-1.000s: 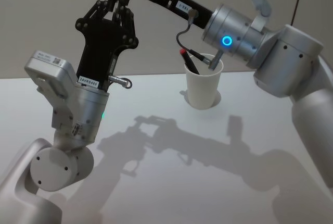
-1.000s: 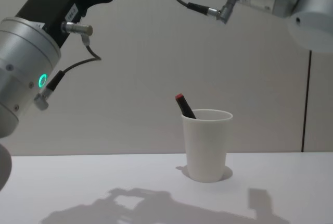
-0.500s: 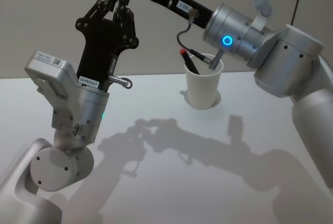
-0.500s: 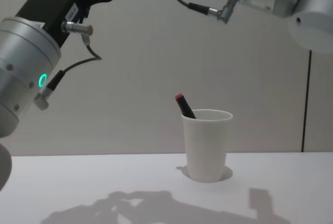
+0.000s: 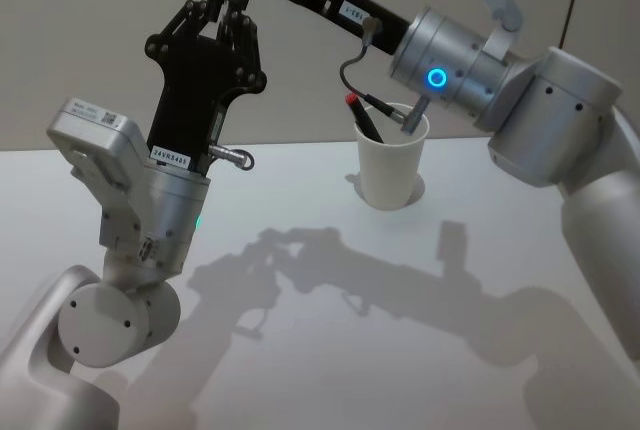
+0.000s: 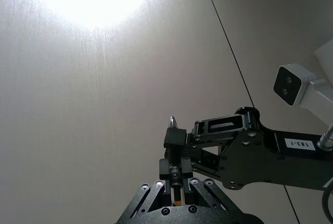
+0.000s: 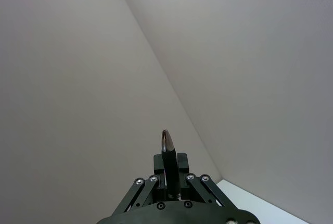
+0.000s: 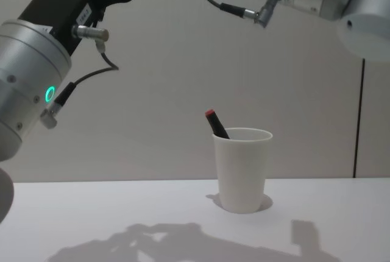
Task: Place the pen into the pen holder.
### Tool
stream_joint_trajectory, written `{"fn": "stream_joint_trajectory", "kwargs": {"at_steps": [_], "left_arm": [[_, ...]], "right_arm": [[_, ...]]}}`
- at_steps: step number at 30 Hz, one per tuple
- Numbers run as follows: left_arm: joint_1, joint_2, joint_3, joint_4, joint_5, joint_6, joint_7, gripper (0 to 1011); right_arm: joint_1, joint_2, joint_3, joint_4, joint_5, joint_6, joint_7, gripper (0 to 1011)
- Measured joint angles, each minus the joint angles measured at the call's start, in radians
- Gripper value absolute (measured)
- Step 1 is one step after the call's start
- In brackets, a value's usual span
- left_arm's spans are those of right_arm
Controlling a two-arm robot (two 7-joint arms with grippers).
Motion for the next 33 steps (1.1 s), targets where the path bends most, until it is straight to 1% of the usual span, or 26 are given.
{"fn": "stream_joint_trajectory", "kwargs": {"at_steps": [33], "left_arm": [[0.000, 0.000, 0.000, 0.000, -0.001, 0.002, 0.001, 121]], "right_arm": [[0.000, 0.000, -0.001, 0.000, 0.000, 0.000, 0.002, 132]]}}
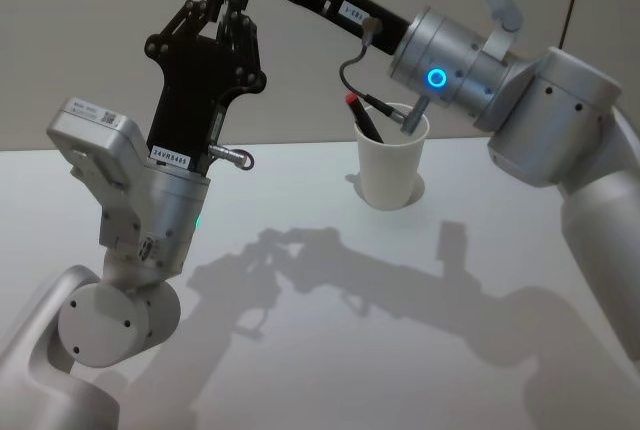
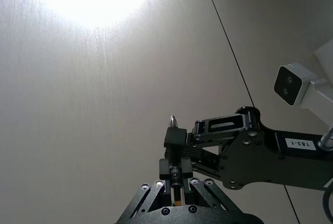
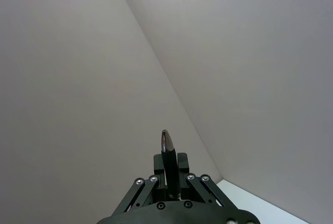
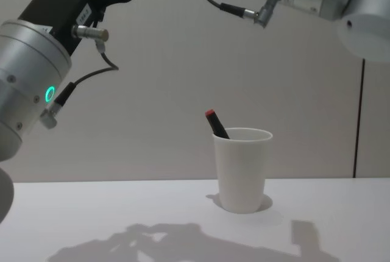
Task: Place the pen into the pen holder.
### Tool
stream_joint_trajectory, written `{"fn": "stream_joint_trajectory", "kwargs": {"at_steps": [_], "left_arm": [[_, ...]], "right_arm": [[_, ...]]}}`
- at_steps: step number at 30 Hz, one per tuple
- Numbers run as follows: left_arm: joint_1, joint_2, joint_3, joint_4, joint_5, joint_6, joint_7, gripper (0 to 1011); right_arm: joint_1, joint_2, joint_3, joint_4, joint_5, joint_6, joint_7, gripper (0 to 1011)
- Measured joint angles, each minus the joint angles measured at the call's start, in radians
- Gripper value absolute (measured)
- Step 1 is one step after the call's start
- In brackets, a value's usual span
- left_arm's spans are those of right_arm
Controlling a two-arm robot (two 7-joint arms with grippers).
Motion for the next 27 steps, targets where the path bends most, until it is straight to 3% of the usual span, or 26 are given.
{"fn": "stream_joint_trajectory", "kwargs": {"at_steps": [4, 9, 13, 27], "left_arm": [[0.000, 0.000, 0.000, 0.000, 0.000, 0.002, 0.001, 152], [0.000, 0.000, -0.001, 0.001, -0.002, 0.003, 0.001, 276], [0.000, 0.000, -0.001, 0.000, -0.002, 0.002, 0.001, 438], [0.000, 0.000, 0.000, 0.000, -0.001, 0.001, 0.001, 846]], "right_arm": [[0.000, 0.000, -0.001, 0.000, 0.000, 0.001, 0.001, 132], [0.000, 0.000, -0.002, -0.001, 0.000, 0.001, 0.002, 132], [0.000, 0.000, -0.002, -0.001, 0.000, 0.001, 0.002, 132], [0.000, 0.000, -0.001, 0.000, 0.000, 0.000, 0.001, 131]]}}
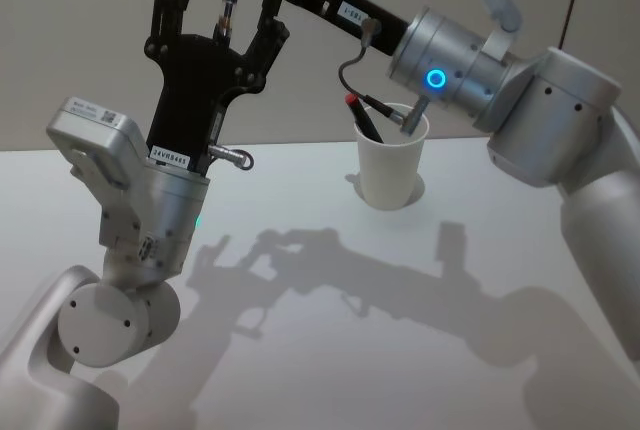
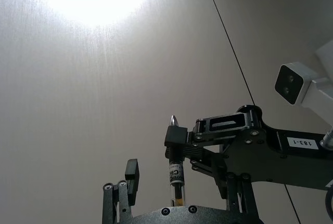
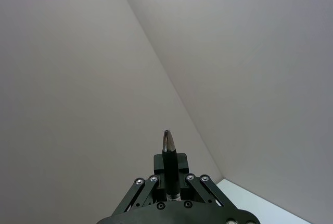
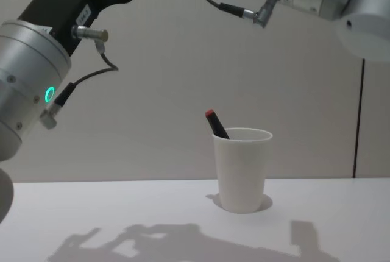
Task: Place the pen into the pen holder.
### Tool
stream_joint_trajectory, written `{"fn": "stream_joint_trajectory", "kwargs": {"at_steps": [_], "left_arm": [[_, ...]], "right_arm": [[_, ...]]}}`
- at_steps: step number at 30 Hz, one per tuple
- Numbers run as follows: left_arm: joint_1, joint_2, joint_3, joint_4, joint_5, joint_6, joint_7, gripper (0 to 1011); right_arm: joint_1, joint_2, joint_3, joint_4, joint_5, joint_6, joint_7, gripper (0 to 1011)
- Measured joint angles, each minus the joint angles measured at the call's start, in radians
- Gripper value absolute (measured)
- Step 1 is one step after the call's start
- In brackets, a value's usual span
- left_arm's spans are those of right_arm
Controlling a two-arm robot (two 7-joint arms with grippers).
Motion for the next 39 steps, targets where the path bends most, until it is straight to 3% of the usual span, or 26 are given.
{"fn": "stream_joint_trajectory", "kwargs": {"at_steps": [6, 19, 32, 39], "left_arm": [[0.000, 0.000, -0.001, 0.000, -0.001, 0.000, 0.002, 998], [0.000, 0.000, 0.001, 0.000, 0.001, -0.001, -0.001, 1001], [0.000, 0.000, 0.000, 0.000, 0.001, -0.001, -0.001, 1001], [0.000, 0.000, 0.000, 0.000, 0.001, -0.001, -0.001, 1001]], "right_arm": [[0.000, 0.000, 0.001, 0.000, 0.000, -0.001, 0.000, 132], [0.008, 0.005, 0.010, -0.010, 0.013, -0.052, -0.005, 132], [0.047, 0.020, 0.053, -0.036, 0.049, -0.146, -0.020, 131], [0.060, 0.036, 0.072, -0.054, 0.036, -0.185, -0.048, 132]]}}
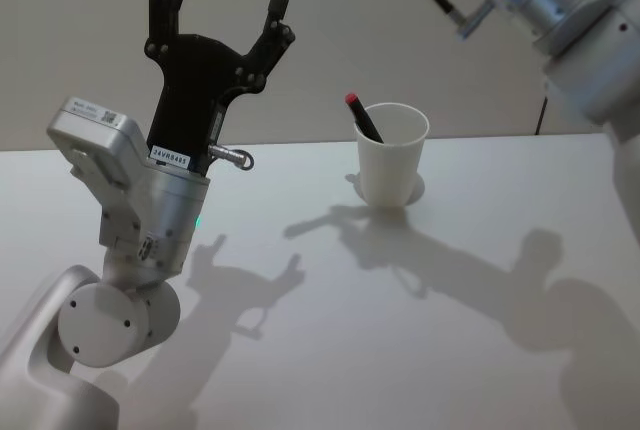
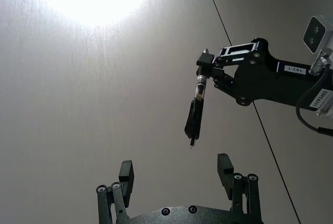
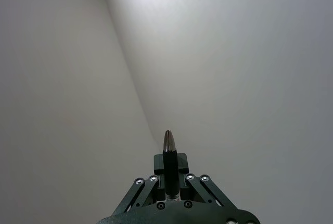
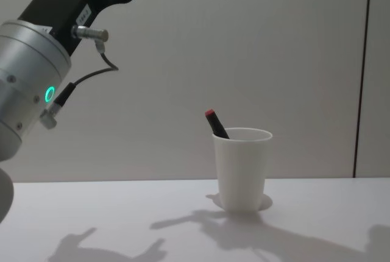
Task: Place the pen into the pen holder.
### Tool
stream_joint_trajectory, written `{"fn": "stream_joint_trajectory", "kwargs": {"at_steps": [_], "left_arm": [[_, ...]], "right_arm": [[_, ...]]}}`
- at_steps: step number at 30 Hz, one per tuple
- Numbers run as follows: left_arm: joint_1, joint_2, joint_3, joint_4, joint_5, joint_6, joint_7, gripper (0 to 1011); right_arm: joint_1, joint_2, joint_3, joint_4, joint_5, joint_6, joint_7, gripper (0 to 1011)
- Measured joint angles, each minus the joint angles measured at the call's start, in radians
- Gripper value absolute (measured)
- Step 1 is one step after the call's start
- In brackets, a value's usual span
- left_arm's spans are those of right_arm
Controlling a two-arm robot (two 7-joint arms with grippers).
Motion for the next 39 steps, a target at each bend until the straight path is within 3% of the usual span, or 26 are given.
{"fn": "stream_joint_trajectory", "kwargs": {"at_steps": [11, 24, 39], "left_arm": [[0.000, 0.000, 0.000, 0.000, 0.000, 0.000, 0.000, 1001], [0.000, 0.000, 0.000, 0.000, 0.000, 0.000, 0.000, 1001], [0.000, 0.000, 0.000, 0.000, 0.000, 0.000, 0.000, 1001]], "right_arm": [[0.005, 0.031, 0.018, -0.033, -0.092, -0.039, -0.064, 132], [-0.010, 0.078, 0.027, -0.080, -0.265, -0.033, -0.156, 131], [-0.047, 0.136, 0.024, -0.113, -0.493, 0.024, -0.254, 131]]}}
